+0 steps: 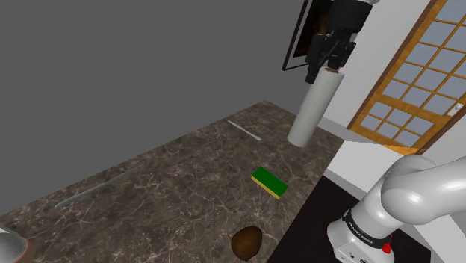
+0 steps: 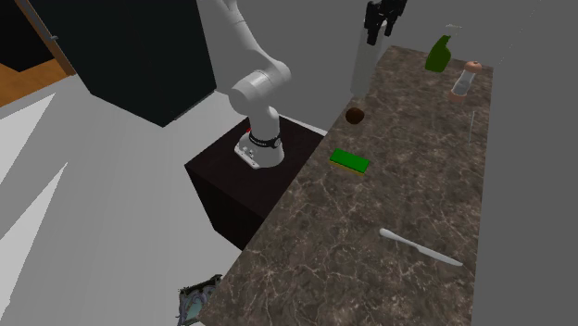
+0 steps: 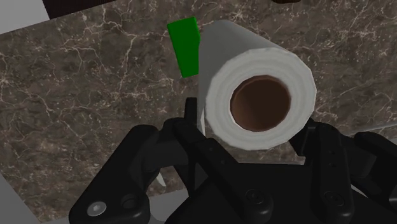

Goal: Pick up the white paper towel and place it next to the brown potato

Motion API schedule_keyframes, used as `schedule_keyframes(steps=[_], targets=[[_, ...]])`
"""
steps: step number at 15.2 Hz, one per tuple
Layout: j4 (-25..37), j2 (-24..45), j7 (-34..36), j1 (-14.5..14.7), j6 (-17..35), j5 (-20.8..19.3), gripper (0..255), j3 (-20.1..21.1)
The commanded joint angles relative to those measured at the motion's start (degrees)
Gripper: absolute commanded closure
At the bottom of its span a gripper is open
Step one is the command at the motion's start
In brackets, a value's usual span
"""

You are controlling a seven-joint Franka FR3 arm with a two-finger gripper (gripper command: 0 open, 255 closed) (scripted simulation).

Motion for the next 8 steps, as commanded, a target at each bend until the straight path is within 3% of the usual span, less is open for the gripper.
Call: schedule_keyframes(steps=[1, 8], targets=[[1.73, 1.45, 3.08, 0.44, 0.25, 1.27, 255, 2.59], [8.4, 8.31, 13.48, 1.32, 2.41, 3.84, 255, 11.89]])
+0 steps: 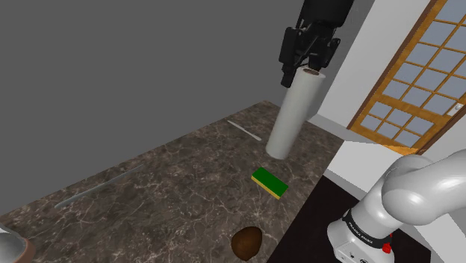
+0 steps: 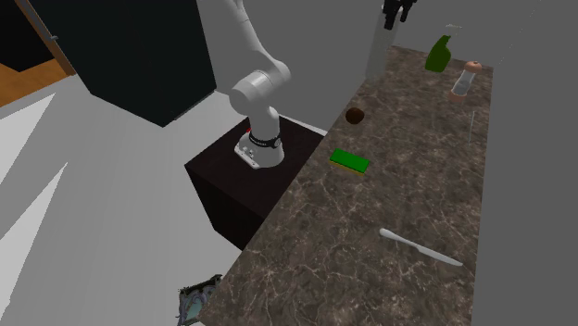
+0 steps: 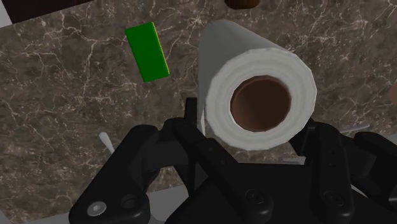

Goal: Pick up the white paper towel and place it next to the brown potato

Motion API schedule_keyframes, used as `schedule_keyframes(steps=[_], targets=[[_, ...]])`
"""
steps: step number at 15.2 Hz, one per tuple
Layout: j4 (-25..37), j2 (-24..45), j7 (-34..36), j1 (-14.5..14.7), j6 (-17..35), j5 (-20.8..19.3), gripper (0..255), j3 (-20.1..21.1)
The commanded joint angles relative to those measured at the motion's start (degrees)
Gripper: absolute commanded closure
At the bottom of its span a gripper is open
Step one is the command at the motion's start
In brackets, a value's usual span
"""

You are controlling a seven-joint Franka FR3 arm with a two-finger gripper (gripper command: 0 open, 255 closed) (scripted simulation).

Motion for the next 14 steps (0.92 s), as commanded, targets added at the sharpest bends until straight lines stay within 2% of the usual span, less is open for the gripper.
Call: schedule_keyframes(steps=[1, 6, 10, 14], targets=[[1.96, 2.63, 3.26, 0.15, 1.29, 0.35, 255, 3.03], [9.17, 10.26, 11.65, 0.45, 2.81, -0.78, 255, 10.6], [15.77, 17.66, 18.72, 1.03, 3.6, -3.96, 255, 16.81], [11.16, 15.98, 17.71, 1.24, 6.76, -3.04, 255, 16.29]])
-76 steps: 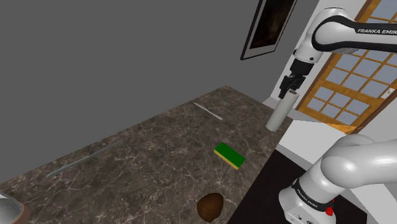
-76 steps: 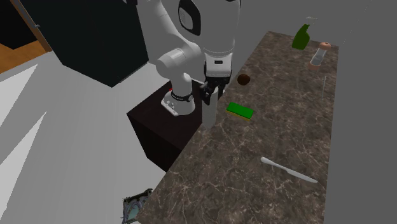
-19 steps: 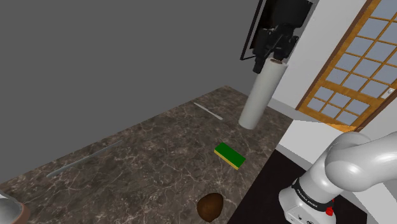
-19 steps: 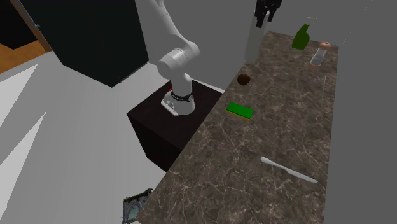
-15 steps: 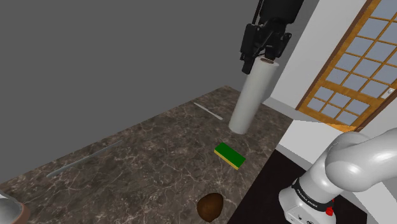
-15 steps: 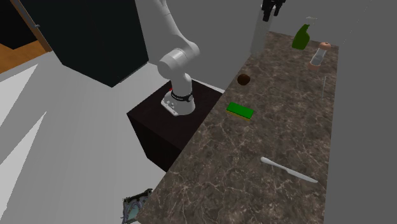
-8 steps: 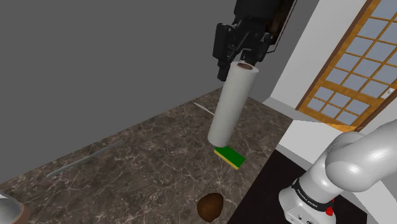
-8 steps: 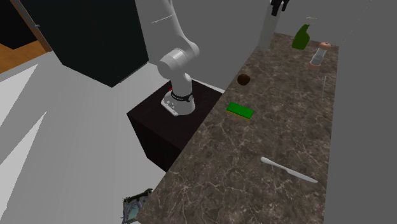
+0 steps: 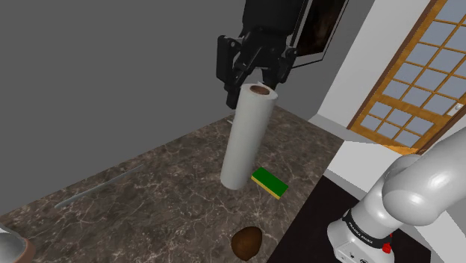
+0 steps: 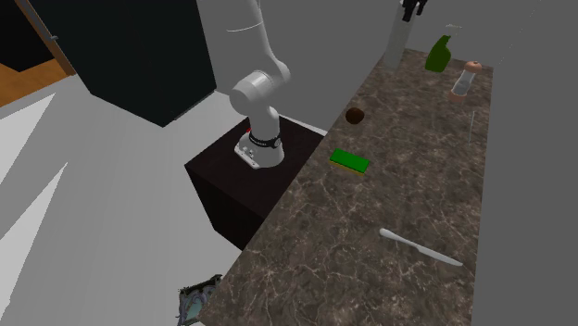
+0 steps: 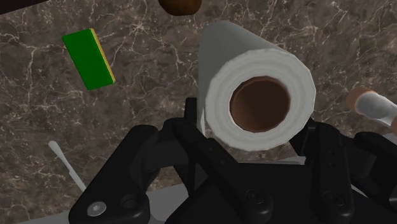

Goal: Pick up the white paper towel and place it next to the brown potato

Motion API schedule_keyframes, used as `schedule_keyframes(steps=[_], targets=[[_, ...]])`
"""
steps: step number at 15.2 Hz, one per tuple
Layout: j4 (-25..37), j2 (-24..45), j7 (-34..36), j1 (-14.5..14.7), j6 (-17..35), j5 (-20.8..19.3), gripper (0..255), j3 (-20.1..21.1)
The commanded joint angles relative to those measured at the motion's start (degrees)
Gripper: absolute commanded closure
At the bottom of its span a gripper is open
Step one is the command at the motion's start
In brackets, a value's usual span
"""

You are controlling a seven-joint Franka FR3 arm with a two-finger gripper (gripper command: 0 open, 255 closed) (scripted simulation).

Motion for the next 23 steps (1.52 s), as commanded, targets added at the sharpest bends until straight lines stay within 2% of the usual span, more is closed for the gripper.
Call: schedule_keyframes(steps=[1, 23], targets=[[-2.15, -0.66, -0.41, 0.07, 1.61, 0.37, 255, -0.14], [-22.02, -4.24, -3.36, 1.19, 18.3, 3.05, 255, 0.39]])
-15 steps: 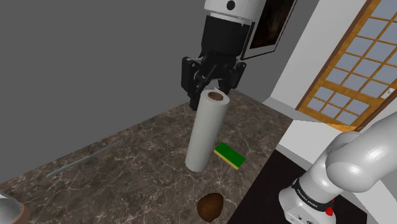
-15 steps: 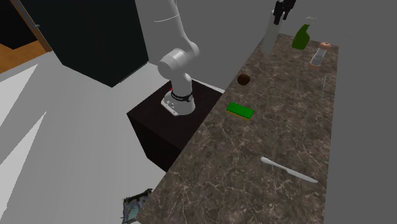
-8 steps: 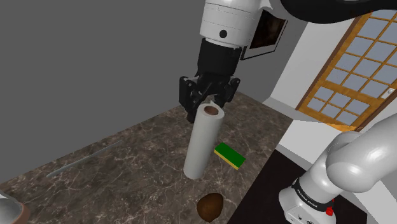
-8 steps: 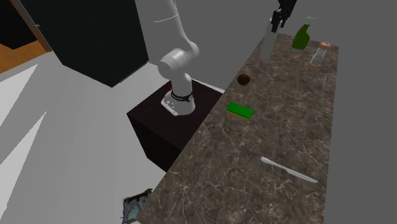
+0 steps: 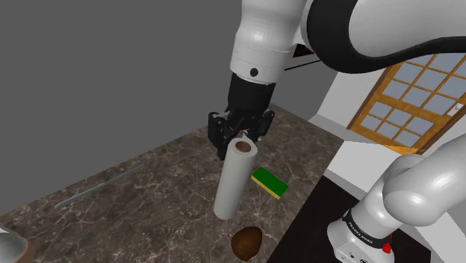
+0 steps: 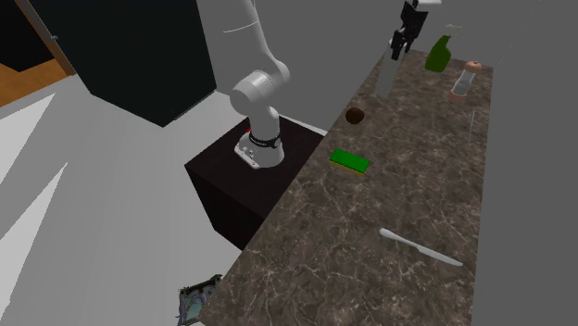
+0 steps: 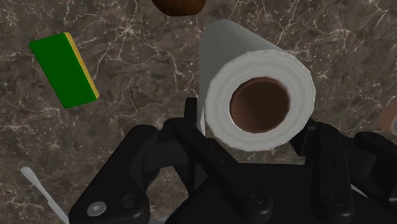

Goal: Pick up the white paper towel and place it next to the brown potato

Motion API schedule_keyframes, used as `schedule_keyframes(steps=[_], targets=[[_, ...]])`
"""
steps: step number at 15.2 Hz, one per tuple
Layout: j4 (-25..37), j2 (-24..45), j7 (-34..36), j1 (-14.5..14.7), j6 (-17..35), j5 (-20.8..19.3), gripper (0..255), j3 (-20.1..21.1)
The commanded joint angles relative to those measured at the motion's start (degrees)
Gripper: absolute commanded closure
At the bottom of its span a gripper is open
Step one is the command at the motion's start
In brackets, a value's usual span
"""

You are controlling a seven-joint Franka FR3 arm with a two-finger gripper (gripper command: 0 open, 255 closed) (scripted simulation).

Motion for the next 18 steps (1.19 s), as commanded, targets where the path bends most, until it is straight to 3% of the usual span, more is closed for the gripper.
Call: schedule_keyframes(steps=[1, 18], targets=[[-1.49, -0.12, 0.0, 0.15, 1.44, 0.21, 255, 0.25], [-12.34, 2.71, -0.03, 0.35, 14.82, 0.06, 255, 2.85]])
